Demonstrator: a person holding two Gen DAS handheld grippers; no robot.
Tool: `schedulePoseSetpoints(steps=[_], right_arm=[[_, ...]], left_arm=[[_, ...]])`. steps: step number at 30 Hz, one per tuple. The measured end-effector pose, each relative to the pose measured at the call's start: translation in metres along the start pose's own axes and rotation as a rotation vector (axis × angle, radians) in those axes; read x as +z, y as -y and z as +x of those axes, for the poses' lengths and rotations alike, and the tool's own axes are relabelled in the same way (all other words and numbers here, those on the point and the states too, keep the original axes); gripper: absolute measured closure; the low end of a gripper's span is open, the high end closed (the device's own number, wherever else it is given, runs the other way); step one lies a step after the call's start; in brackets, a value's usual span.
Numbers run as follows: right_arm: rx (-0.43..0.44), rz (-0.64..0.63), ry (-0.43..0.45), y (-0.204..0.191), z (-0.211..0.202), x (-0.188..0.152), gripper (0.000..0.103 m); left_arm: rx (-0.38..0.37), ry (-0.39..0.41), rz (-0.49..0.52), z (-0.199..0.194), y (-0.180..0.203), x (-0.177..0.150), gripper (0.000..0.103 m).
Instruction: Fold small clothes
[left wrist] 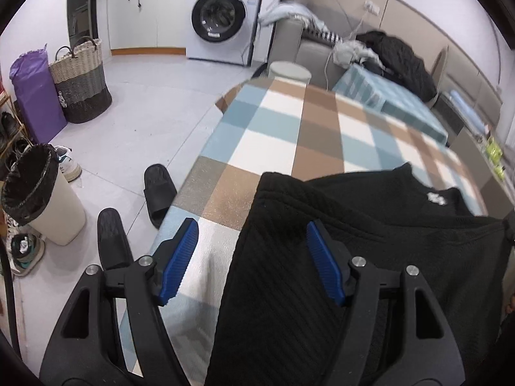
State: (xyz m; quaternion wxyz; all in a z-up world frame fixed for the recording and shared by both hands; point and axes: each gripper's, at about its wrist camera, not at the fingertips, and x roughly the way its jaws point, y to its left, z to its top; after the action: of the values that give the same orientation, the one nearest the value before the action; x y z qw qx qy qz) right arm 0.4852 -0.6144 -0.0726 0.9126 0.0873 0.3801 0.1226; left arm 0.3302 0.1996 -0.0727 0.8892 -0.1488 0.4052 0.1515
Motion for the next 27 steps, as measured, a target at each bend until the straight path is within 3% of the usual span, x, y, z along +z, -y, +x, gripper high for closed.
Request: schedulePoseSetpoints(steps=[2,4,5,8,14,20,24,26,27], right_arm=[[0.0,0.0,-0.002,-0.001,0.001,0.001,0.098],[0.003,-0.006,-0.005,0.0,-0.001,-0.002,0.098],[0.001,-0.008,-0.005,0.002,-0.003,-0.003,0.098],[0.011,-0.008,0.0,0.003,-0.006,-0.005,0.098],[0.064,-0.011,0.077,0.002,-0.026,-0.007,0.098],[0.053,0.019,0.166,0.001,-0.049,0.005,0.098],[-0.022,0.067,0.145,0.007,-0.039,0.013,0.098],[-0.083,0.061,0.082,0.008,-0.023,0.013,0.089],[-0.117,0.064,0.015,0.01,-0.013,0.012,0.077]], left_arm=[[0.0,-0.015,0.015,0.008,0.003,0.002,0.043],[-0.011,-0.024,0.03,0.016,0.007,0.005,0.067],[-0.028,-0.021,0.028,0.017,0.007,0.005,0.084],[-0.037,0.04,0.032,0.008,0.009,0.005,0.098],[-0.066,0.206,0.019,-0.037,0.006,0.012,0.098],[-0.102,0.297,-0.008,-0.066,0.011,0.033,0.098],[-0.085,0.262,-0.029,-0.048,0.017,0.045,0.098],[-0.049,0.191,-0.037,-0.031,0.019,0.048,0.097],[-0.036,0.16,-0.037,-0.024,0.019,0.047,0.096]])
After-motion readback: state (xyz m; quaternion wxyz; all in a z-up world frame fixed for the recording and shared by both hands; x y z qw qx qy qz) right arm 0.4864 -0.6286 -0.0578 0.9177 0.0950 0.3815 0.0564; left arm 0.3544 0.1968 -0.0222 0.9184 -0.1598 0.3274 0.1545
